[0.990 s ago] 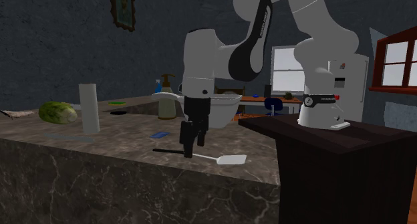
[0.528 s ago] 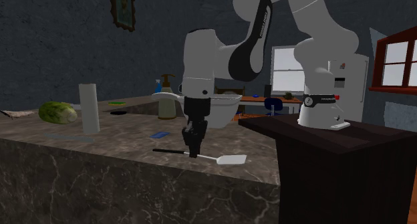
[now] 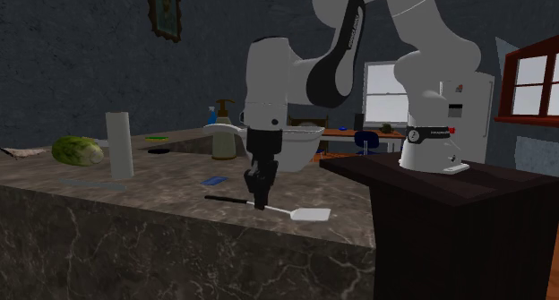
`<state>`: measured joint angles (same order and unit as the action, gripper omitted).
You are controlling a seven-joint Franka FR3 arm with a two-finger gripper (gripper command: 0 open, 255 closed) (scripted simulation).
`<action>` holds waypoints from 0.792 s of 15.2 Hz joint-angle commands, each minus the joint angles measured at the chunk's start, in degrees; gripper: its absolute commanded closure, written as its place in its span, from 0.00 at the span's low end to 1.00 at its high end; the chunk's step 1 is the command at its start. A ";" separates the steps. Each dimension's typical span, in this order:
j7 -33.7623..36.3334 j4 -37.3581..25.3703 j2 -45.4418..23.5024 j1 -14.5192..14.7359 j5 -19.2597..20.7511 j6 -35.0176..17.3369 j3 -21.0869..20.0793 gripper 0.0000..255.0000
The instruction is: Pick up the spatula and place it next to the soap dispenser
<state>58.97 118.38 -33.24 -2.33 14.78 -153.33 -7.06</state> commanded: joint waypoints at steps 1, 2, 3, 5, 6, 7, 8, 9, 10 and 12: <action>-0.20 0.18 0.93 -0.17 -0.26 0.76 -0.28 1.00; -0.37 0.34 1.62 -0.31 -0.46 1.28 -0.47 1.00; -0.54 0.50 2.30 -0.45 -0.66 1.81 -0.66 1.00; -0.88 0.78 3.65 -0.72 -1.07 2.88 -1.03 1.00; -1.06 0.90 4.31 -0.86 -1.28 3.42 -1.21 1.00; -1.24 1.01 4.97 -0.99 -1.49 3.97 -1.39 1.00; -1.42 1.10 5.63 -1.12 -1.71 4.52 -1.57 1.00; -1.60 1.19 6.28 -1.24 -1.93 5.08 -1.74 1.00; -1.78 1.26 6.92 -1.36 -2.15 5.64 -1.91 1.00; -2.15 1.36 8.19 -1.60 -2.61 6.79 -2.23 1.00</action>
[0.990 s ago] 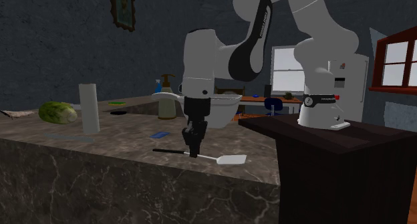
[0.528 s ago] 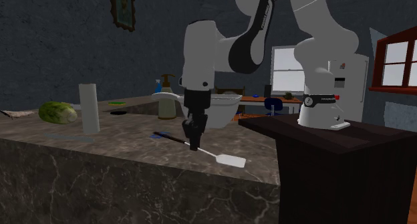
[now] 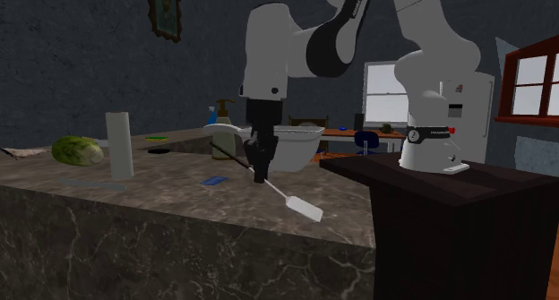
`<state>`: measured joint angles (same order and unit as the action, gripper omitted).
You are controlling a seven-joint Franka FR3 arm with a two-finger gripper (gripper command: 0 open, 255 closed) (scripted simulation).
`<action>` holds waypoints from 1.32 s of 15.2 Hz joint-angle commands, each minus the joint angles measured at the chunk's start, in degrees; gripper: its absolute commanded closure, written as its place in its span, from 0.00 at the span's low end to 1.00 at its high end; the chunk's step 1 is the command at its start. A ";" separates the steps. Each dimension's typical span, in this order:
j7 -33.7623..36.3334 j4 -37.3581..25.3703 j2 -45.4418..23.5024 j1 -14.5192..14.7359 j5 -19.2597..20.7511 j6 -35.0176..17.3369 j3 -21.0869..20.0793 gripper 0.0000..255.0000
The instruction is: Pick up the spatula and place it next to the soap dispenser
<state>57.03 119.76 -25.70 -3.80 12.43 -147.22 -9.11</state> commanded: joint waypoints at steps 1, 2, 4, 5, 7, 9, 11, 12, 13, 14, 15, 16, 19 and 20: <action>-0.39 0.01 1.27 -0.24 -0.48 1.26 -0.34 1.00; -0.58 0.04 1.89 -0.34 -0.71 1.84 -0.49 1.00; -0.95 0.04 3.10 -0.54 -1.18 3.03 -0.78 1.00; -1.13 0.02 3.69 -0.64 -1.41 3.63 -0.92 1.00; -1.50 -0.05 4.86 -0.82 -1.87 4.85 -1.17 1.00; -1.86 -0.17 6.00 -0.98 -2.33 6.08 -1.41 1.00; -2.21 -0.35 7.11 -1.13 -2.78 7.33 -1.64 1.00; -2.39 -0.45 7.65 -1.20 -3.00 7.96 -1.74 1.00; -2.56 -0.57 8.18 -1.27 -3.22 8.60 -1.84 1.00; -2.73 -0.70 8.71 -1.33 -3.43 9.24 -1.93 1.00; -2.90 -0.85 9.22 -1.38 -3.64 9.88 -2.01 1.00; -3.06 -1.00 9.73 -1.44 -3.85 10.53 -2.10 1.00; -3.54 -1.55 11.20 -1.59 -4.45 12.49 -2.32 1.00; -3.70 -1.76 11.67 -1.63 -4.65 13.16 -2.38 1.00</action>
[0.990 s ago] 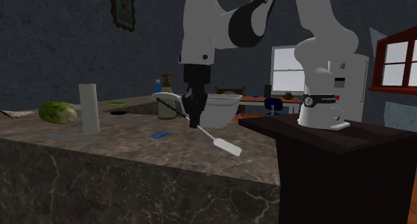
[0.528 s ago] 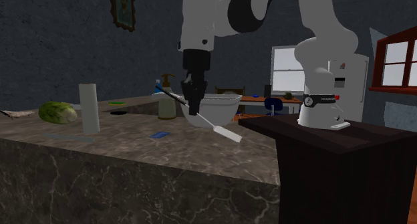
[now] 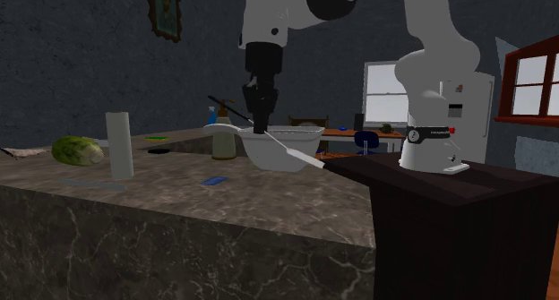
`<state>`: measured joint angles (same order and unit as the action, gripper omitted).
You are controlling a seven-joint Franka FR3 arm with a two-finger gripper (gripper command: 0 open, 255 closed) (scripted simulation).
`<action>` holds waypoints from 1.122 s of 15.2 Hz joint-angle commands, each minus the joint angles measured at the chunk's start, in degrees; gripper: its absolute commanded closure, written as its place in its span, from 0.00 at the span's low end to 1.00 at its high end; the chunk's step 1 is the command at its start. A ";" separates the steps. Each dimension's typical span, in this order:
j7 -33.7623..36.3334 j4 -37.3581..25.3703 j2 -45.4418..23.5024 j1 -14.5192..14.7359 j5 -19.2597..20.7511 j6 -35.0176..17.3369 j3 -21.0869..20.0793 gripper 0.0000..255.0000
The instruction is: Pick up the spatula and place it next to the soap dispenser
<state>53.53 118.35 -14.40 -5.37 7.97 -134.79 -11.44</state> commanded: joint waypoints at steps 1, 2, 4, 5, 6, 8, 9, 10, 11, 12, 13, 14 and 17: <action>-0.35 -0.57 0.83 -0.10 -0.38 1.39 -0.12 1.00; -0.49 -0.81 1.28 -0.14 -0.57 2.06 -0.17 1.00; -0.78 -1.31 2.16 -0.20 -0.92 3.41 -0.28 1.00; -0.92 -1.58 2.58 -0.24 -1.09 4.09 -0.32 1.00; -1.05 -1.86 2.99 -0.26 -1.25 4.77 -0.37 1.00; -1.31 -2.47 3.79 -0.32 -1.57 6.14 -0.44 1.00; -1.44 -2.79 4.17 -0.34 -1.72 6.83 -0.48 1.00; -1.56 -3.12 4.54 -0.36 -1.86 7.52 -0.51 1.00; -1.68 -3.47 4.90 -0.38 -2.00 8.21 -0.54 1.00; -1.79 -3.83 5.25 -0.40 -2.14 8.91 -0.57 1.00; -1.91 -4.20 5.59 -0.42 -2.27 9.61 -0.59 1.00; -2.02 -4.58 5.92 -0.43 -2.40 10.31 -0.62 1.00; -2.33 -5.82 6.84 -0.47 -2.75 12.43 -0.67 1.00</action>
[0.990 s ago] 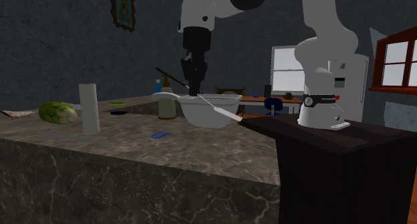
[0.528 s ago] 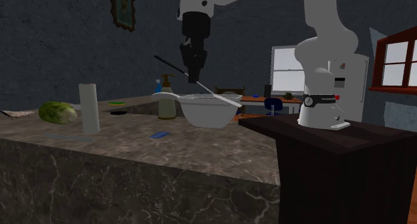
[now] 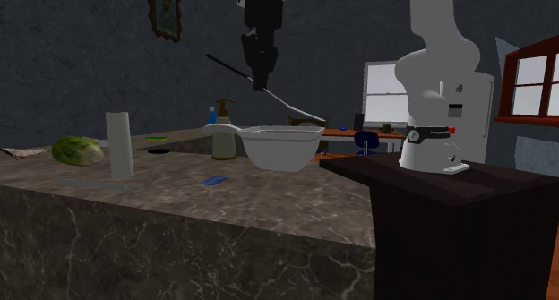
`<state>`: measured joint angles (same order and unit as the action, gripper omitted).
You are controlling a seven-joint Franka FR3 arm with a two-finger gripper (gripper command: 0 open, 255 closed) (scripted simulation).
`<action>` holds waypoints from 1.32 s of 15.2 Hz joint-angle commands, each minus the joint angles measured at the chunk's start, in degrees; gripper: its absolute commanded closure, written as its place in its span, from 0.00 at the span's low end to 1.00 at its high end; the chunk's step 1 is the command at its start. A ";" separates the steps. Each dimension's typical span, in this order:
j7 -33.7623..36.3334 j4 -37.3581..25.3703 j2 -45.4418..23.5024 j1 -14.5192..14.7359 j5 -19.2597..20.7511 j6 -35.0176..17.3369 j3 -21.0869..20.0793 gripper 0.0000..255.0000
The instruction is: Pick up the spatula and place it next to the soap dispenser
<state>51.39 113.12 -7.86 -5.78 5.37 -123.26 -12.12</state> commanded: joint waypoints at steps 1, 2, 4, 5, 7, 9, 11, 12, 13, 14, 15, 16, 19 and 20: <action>-0.29 -1.02 0.59 -0.07 -0.25 1.60 -0.01 1.00; -0.38 -1.47 0.86 -0.08 -0.35 2.31 -0.02 1.00; -0.56 -2.40 1.38 -0.09 -0.54 3.74 -0.05 1.00; -0.65 -2.89 1.62 -0.10 -0.63 4.46 -0.06 1.00; -0.81 -3.90 2.06 -0.11 -0.80 5.91 -0.08 1.00; -0.96 -4.97 2.46 -0.12 -0.95 7.36 -0.10 1.00; -1.10 -6.09 2.81 -0.13 -1.08 8.82 -0.11 1.00; -1.17 -6.68 2.97 -0.13 -1.14 9.55 -0.12 1.00; -1.23 -7.27 3.12 -0.13 -1.20 10.29 -0.12 1.00; -1.24 -7.31 3.14 -0.14 -1.20 10.35 -0.12 1.00; -2.57 -7.44 3.03 -0.84 -1.29 10.30 0.47 1.00; -3.89 -7.63 2.88 -1.55 -1.38 10.27 1.06 1.00; -7.82 -8.61 2.11 -3.64 -1.60 10.27 2.79 1.00; -9.11 -9.07 1.75 -4.33 -1.68 10.31 3.37 1.00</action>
<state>43.76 104.85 -5.49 -9.36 3.73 -113.09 -9.39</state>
